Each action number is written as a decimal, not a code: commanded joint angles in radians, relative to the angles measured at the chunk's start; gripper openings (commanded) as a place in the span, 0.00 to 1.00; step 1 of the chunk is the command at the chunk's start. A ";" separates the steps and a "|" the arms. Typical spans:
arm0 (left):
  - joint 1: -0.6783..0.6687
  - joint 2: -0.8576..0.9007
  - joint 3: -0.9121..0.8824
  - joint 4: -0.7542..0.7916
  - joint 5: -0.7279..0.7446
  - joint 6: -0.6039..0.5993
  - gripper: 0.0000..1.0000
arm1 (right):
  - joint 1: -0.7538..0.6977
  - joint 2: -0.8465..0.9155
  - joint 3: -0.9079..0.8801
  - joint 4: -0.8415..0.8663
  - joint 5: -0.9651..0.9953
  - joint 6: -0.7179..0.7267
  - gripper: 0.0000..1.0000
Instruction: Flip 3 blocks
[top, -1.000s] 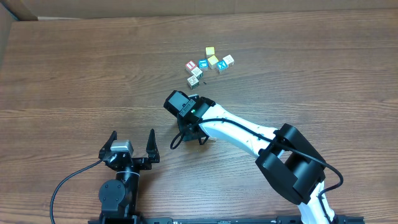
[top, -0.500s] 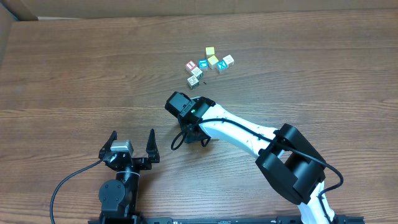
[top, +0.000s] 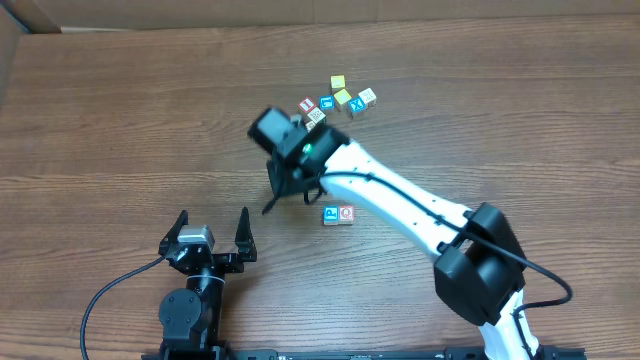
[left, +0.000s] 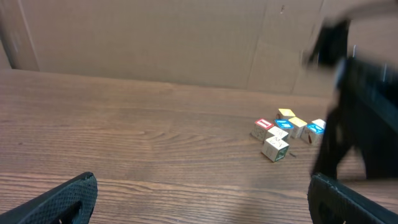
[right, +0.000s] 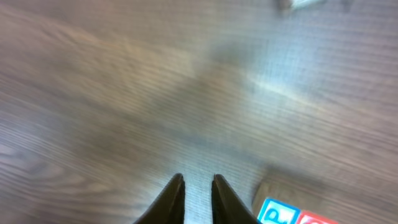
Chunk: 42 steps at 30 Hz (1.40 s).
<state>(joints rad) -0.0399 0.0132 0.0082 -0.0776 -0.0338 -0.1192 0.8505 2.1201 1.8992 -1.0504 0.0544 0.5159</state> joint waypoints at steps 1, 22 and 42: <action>-0.006 -0.009 -0.003 0.001 0.008 0.022 1.00 | -0.082 -0.024 0.093 -0.014 -0.014 -0.009 0.25; -0.006 -0.009 -0.003 0.001 0.008 0.022 1.00 | -0.334 -0.016 0.064 0.025 -0.079 -0.079 0.90; -0.006 -0.009 -0.003 0.001 0.008 0.022 1.00 | -0.327 -0.016 0.030 0.077 -0.105 -0.099 0.93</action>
<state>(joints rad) -0.0399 0.0132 0.0082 -0.0780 -0.0338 -0.1192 0.5190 2.1197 1.9350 -0.9817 -0.0261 0.4412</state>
